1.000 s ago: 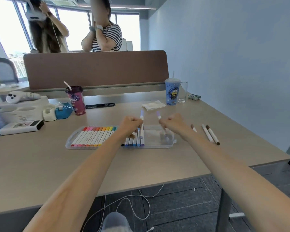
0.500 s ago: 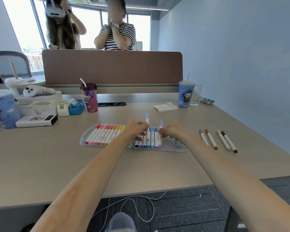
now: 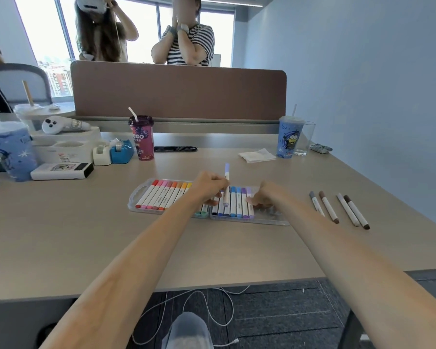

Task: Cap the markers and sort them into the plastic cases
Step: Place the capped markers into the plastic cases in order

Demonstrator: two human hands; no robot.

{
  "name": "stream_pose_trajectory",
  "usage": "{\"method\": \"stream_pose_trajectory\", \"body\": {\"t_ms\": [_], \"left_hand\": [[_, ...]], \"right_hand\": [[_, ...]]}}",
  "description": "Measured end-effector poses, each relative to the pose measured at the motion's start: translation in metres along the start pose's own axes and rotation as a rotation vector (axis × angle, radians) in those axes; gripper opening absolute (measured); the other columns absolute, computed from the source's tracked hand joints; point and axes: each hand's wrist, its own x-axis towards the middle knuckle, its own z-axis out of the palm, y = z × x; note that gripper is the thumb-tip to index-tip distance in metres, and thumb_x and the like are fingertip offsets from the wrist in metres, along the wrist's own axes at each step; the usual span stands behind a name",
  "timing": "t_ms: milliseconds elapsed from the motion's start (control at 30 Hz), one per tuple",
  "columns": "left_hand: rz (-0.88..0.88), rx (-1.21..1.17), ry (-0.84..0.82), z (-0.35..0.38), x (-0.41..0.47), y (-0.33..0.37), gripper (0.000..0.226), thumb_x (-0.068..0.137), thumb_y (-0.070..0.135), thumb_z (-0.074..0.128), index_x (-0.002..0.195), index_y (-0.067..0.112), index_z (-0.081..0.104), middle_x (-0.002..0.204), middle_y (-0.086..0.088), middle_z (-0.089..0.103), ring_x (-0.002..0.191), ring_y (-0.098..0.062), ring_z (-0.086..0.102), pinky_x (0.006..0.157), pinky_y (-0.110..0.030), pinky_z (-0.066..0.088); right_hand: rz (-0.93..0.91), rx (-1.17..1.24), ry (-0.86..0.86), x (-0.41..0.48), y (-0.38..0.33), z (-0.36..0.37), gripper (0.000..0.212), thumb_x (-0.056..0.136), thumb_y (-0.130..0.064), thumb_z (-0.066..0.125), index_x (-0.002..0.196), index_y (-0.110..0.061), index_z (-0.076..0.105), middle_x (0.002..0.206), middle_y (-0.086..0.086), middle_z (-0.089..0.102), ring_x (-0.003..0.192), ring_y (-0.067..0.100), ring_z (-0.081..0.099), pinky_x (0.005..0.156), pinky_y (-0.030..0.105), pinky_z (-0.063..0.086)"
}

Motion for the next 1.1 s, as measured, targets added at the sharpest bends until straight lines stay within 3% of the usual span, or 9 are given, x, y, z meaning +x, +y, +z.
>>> {"method": "stream_pose_trajectory", "body": {"t_ms": [167, 267, 367, 467, 567, 733, 867, 1033, 1100], "left_hand": [[-0.019, 0.062, -0.009, 0.008, 0.0, -0.004, 0.011, 0.092, 0.024, 0.06, 0.085, 0.016, 0.064, 0.086, -0.002, 0.066, 0.068, -0.01, 0.055, 0.046, -0.018, 0.045], [-0.058, 0.105, -0.053, 0.018, 0.001, 0.003, 0.017, 0.092, 0.023, 0.058, 0.095, 0.008, 0.063, 0.086, -0.002, 0.067, 0.063, -0.01, 0.062, 0.043, -0.018, 0.044], [-0.1, 0.123, -0.101, 0.032, 0.001, 0.014, 0.013, 0.092, 0.017, 0.058, 0.092, 0.004, 0.061, 0.081, -0.003, 0.067, 0.053, -0.011, 0.064, 0.039, -0.015, 0.043], [-0.129, 0.185, -0.121, 0.05, 0.007, 0.023, 0.013, 0.089, 0.012, 0.06, 0.09, 0.0, 0.064, 0.086, -0.01, 0.07, 0.052, -0.014, 0.066, 0.045, -0.019, 0.052], [-0.154, 0.263, -0.123, 0.066, 0.015, 0.026, 0.018, 0.086, 0.01, 0.06, 0.093, -0.006, 0.066, 0.082, -0.018, 0.072, 0.053, -0.02, 0.067, 0.065, -0.029, 0.06], [-0.122, 0.424, -0.117, 0.079, 0.024, 0.029, 0.015, 0.085, 0.009, 0.065, 0.075, -0.002, 0.063, 0.055, -0.01, 0.065, 0.047, -0.019, 0.065, 0.063, -0.028, 0.058], [-0.086, 0.593, -0.095, 0.081, 0.028, 0.028, 0.032, 0.086, 0.024, 0.071, 0.061, 0.008, 0.057, 0.055, -0.004, 0.061, 0.042, -0.012, 0.059, 0.046, -0.019, 0.05], [-0.028, 0.799, -0.07, 0.085, 0.031, 0.019, 0.039, 0.085, 0.043, 0.067, 0.096, 0.006, 0.064, 0.098, -0.012, 0.068, 0.094, -0.027, 0.065, 0.083, -0.035, 0.051], [-0.013, 0.854, -0.078, 0.087, 0.029, 0.018, 0.041, 0.088, 0.044, 0.063, 0.102, 0.005, 0.063, 0.103, -0.014, 0.068, 0.099, -0.028, 0.064, 0.085, -0.036, 0.05]], "right_hand": [[-0.038, -0.011, -0.001, -0.005, 0.002, -0.003, 0.042, 0.089, -0.039, 0.066, 0.112, -0.005, 0.059, 0.106, 0.011, 0.067, 0.077, 0.023, 0.059, 0.071, 0.033, 0.05], [-0.129, 0.111, 0.047, -0.004, 0.017, -0.003, 0.02, 0.091, -0.032, 0.063, 0.091, -0.012, 0.06, 0.09, 0.007, 0.063, 0.071, 0.019, 0.056, 0.058, 0.027, 0.045], [-0.197, 0.307, 0.132, 0.0, 0.036, -0.001, 0.013, 0.087, -0.022, 0.062, 0.076, -0.015, 0.059, 0.088, 0.01, 0.066, 0.078, 0.022, 0.057, 0.068, 0.031, 0.049], [-0.202, 0.352, 0.168, -0.002, 0.055, -0.006, 0.018, 0.084, -0.024, 0.066, 0.099, -0.015, 0.061, 0.099, 0.005, 0.064, 0.084, 0.02, 0.059, 0.068, 0.027, 0.045], [-0.205, 0.377, 0.196, -0.01, 0.07, -0.017, 0.028, 0.084, -0.026, 0.064, 0.108, -0.014, 0.06, 0.098, 0.004, 0.065, 0.08, 0.02, 0.063, 0.065, 0.027, 0.048], [-0.204, 0.378, 0.247, -0.019, 0.091, -0.026, 0.031, 0.09, -0.028, 0.06, 0.119, -0.015, 0.058, 0.113, 0.002, 0.063, 0.107, 0.018, 0.056, 0.067, 0.027, 0.021], [-0.228, 0.425, 0.253, -0.018, 0.101, -0.023, 0.032, 0.09, -0.028, 0.06, 0.12, -0.015, 0.056, 0.112, 0.003, 0.066, 0.092, 0.012, 0.053, 0.052, 0.014, 0.017], [-0.262, 0.454, 0.21, -0.021, 0.107, -0.015, 0.032, 0.093, -0.024, 0.058, 0.122, -0.012, 0.053, 0.108, 0.005, 0.067, 0.076, 0.006, 0.054, 0.053, 0.0, 0.028], [-0.276, 0.494, 0.214, -0.021, 0.109, -0.006, 0.036, 0.091, -0.025, 0.06, 0.124, -0.011, 0.053, 0.101, 0.006, 0.068, 0.081, 0.01, 0.058, 0.06, 0.012, 0.038]]}}
